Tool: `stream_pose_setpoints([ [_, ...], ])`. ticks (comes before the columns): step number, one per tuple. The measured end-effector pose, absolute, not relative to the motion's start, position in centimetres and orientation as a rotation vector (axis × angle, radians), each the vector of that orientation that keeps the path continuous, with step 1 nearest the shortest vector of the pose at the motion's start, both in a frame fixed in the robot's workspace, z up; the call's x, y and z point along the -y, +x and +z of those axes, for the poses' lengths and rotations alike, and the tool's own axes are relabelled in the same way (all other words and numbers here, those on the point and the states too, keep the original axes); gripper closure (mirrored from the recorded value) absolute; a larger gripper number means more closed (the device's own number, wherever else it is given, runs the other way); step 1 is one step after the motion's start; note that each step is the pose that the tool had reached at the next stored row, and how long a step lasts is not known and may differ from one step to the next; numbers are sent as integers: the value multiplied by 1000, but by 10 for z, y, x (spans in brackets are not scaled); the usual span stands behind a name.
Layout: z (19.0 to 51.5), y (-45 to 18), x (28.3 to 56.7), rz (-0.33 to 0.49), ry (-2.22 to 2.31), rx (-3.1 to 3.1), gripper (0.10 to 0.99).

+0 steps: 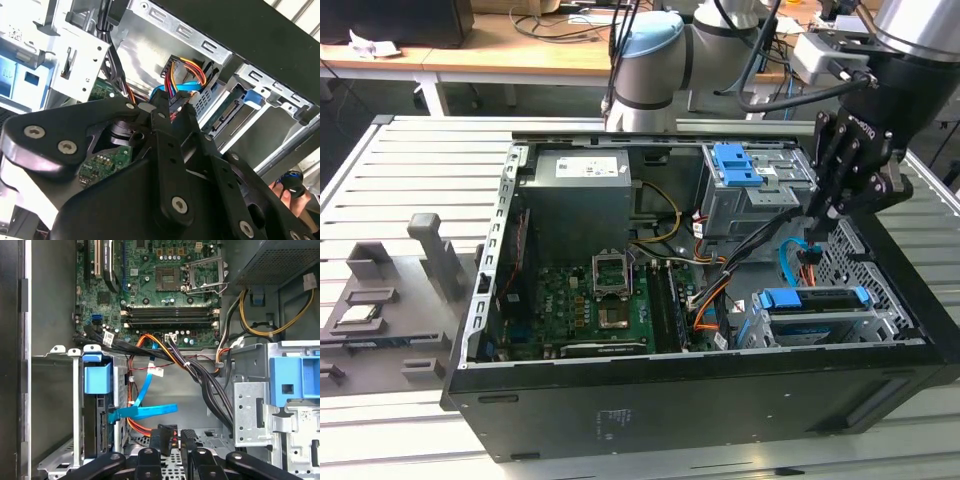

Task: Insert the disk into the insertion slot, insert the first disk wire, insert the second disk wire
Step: 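Insert the first disk wire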

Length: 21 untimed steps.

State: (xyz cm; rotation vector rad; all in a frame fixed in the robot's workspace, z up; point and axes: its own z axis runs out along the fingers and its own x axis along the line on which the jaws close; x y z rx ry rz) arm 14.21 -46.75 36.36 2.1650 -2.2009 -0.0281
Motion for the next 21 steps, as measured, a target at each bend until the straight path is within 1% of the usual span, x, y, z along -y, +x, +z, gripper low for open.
stream_pose_setpoints([
  [3, 357, 142, 467, -25, 2163, 2199, 784],
  [6, 353, 142, 467, -2, 2153, 2190, 784],
  [11, 353, 142, 467, 2, 2150, 2188, 784],
  [13, 353, 142, 467, 2, 2150, 2189, 800],
  [15, 353, 142, 467, 2, 2150, 2189, 918],
  [18, 353, 142, 469, 3, 2148, 2189, 922],
  [21, 352, 142, 485, 7, 2146, 2188, 922],
])
